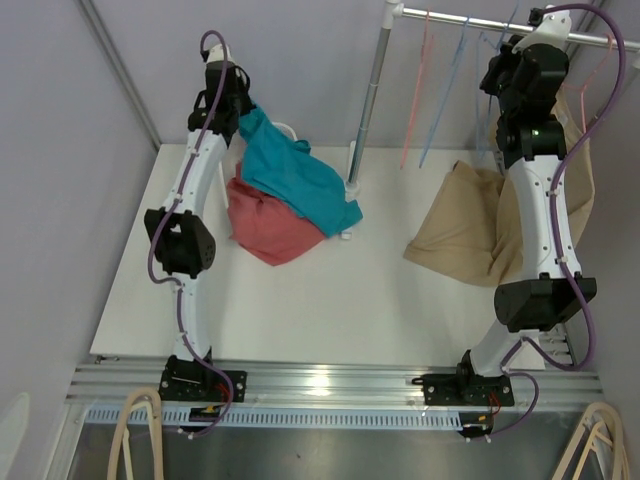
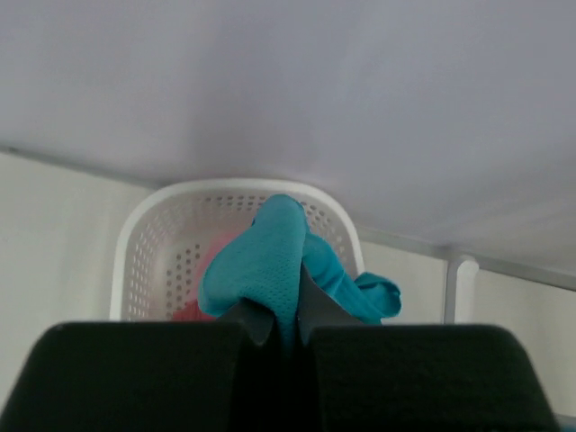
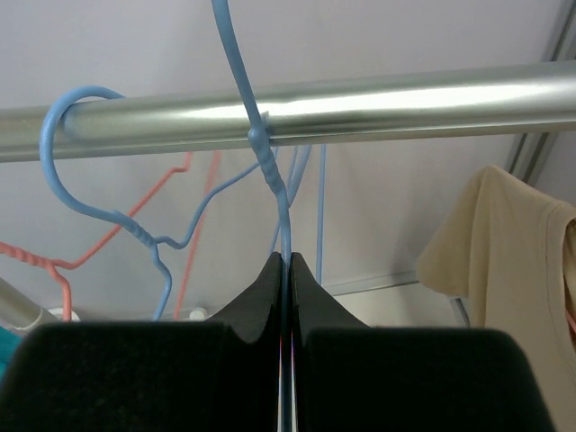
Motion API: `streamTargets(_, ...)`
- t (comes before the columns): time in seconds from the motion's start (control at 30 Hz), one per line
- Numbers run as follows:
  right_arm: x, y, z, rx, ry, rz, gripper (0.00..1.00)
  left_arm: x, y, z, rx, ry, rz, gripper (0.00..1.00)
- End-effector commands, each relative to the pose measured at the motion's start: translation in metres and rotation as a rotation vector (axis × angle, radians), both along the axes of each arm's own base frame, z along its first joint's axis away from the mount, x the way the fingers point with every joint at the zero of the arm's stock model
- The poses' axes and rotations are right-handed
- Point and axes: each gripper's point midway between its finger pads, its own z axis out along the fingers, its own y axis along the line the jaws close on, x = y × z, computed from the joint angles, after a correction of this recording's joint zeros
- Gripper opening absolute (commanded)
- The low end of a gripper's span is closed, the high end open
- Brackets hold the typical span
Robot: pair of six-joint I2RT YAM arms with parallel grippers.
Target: Remove the t-shirt from the hanger
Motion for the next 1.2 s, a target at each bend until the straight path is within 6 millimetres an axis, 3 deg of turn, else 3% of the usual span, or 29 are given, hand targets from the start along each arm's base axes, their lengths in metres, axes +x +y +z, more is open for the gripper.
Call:
streamTargets(0.0, -0.008, -0.009, 0.020, 0.015, -0.064, -0.020, 0.00, -0.017, 0.006, -0.031, -0.047, 0.124, 0.046, 0.01)
streamTargets(0.07, -0.011, -0.010, 0.014, 0.021, -0.048, -0.023, 0.00, -0.029, 0.003, -0.072, -0.064, 0.238, 0.046, 0.01)
streamTargets(0.13, -0.013, -0.011, 0.001, 0.028, -0.026, -0.026, 0.00, -0.038, 0.000, -0.084, -0.077, 0.287, 0.033, 0.01)
streamTargets(0.17, -0.014, -0.012, -0.003, 0.029, -0.018, -0.027, 0.00, -0.047, -0.002, -0.111, -0.083, 0.356, 0.029, 0.01)
streamTargets(0.23, -0.014, -0.011, -0.011, 0.030, -0.012, -0.021, 0.00, -0.056, -0.003, -0.120, -0.089, 0.389, 0.023, 0.01)
streamTargets(0.27, -0.015, -0.012, -0.018, 0.029, 0.003, -0.020, 0.00, -0.067, -0.003, -0.145, -0.088, 0.452, 0.020, 0.01)
streamTargets(0.43, -0.016, -0.009, -0.033, 0.037, 0.036, -0.002, 0.00, -0.083, -0.008, -0.160, -0.116, 0.488, -0.001, 0.01)
streamTargets(0.6, -0.019, -0.006, -0.026, 0.045, 0.025, 0.008, 0.01, -0.088, -0.020, -0.161, -0.144, 0.505, -0.070, 0.01)
streamTargets(0.63, -0.020, -0.006, -0.024, 0.043, 0.020, 0.008, 0.04, -0.088, -0.021, -0.159, -0.146, 0.498, -0.078, 0.05)
streamTargets(0.67, -0.021, -0.006, -0.021, 0.042, 0.017, 0.008, 0.09, -0.087, -0.021, -0.158, -0.141, 0.495, -0.081, 0.29)
streamTargets(0.7, -0.022, -0.008, -0.016, 0.039, 0.012, 0.002, 0.24, -0.086, -0.021, -0.157, -0.137, 0.494, -0.084, 0.40)
streamTargets(0.73, -0.023, -0.009, -0.014, 0.041, 0.008, -0.004, 0.31, -0.084, -0.023, -0.152, -0.139, 0.481, -0.095, 0.61)
streamTargets(0.8, -0.025, -0.010, -0.010, 0.037, 0.004, -0.010, 0.47, -0.082, -0.028, -0.139, -0.141, 0.454, -0.132, 0.81)
streamTargets(0.87, -0.029, -0.012, -0.003, 0.037, -0.008, -0.021, 0.53, -0.077, -0.031, -0.117, -0.137, 0.404, -0.157, 0.99)
streamTargets(1.0, -0.042, -0.020, 0.010, 0.026, -0.021, -0.064, 0.65, -0.078, -0.030, -0.074, -0.120, 0.305, -0.172, 0.99)
streamTargets(1.03, -0.046, -0.023, 0.014, 0.026, -0.029, -0.079, 0.68, -0.081, -0.031, -0.053, -0.118, 0.253, -0.181, 0.99)
streamTargets(1.17, -0.062, -0.029, 0.021, 0.025, -0.020, -0.112, 0.79, -0.099, -0.040, -0.011, -0.068, 0.161, -0.198, 0.99)
